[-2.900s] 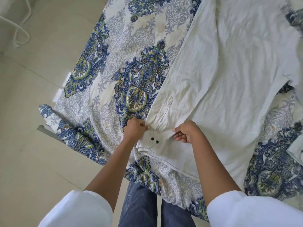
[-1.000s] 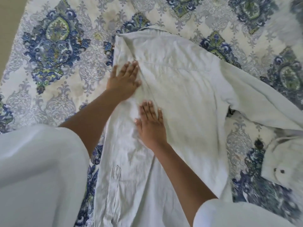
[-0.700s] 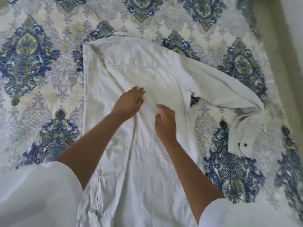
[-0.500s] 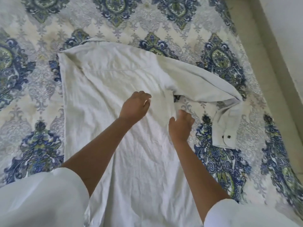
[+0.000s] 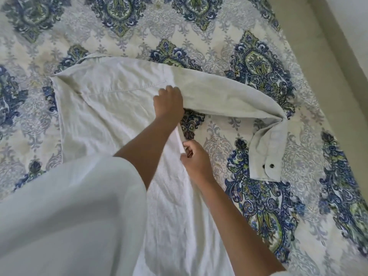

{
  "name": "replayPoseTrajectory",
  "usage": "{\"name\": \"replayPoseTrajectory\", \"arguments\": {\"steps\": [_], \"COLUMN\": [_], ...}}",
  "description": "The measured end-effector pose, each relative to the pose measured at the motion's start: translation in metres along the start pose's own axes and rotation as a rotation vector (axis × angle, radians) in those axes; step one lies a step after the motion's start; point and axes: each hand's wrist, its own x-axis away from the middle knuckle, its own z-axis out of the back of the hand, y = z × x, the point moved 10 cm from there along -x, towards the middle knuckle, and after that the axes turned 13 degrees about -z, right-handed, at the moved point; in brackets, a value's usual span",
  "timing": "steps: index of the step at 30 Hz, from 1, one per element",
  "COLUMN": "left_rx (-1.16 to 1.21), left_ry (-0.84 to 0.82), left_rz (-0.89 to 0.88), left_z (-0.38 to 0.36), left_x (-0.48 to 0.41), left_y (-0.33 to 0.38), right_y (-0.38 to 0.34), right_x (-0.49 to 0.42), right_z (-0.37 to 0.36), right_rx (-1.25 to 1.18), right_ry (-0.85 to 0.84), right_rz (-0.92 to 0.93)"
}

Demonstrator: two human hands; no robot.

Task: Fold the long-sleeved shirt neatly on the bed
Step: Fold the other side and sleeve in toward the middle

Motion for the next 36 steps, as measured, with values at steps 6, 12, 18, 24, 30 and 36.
{"name": "replayPoseTrajectory", "arguments": {"steps": [6,12,18,24,30,36], "left_rx": [0.921,1.631,1.583,0.867,1.034,1.282], "left_ry": [0.176,0.138,0.044,0.080,-0.006,-0.278], "left_rz": [0.279,0.811,0.721,0.543,0.554,0.659], "left_z": [-0.008,-0.085,-0.085,-0.069,-0.082,-0.116], "left_x": [0.007,0.075,0.095,0.094,0.140,0.248], "left_y": [-0.069,-0.128,-0.138,-0.165,-0.121,-0.042], "right_y": [-0.008,0.005,0.019,0.052,0.080,0.072], "right_x": [0.027,0.062,0.111,0.142,0.170,0.211], "right_z": [-0.034,-0.065,-0.090,-0.091,-0.093,-0.079], "right_rx": [0.301,0.626,0.787,0.936,1.007,0.916], "right_ry": [-0.116,-0.059,0.006,-0.137,-0.300,-0.147], "right_rz": [0.158,0.229,0.340,0.112,-0.120,0.014]}}
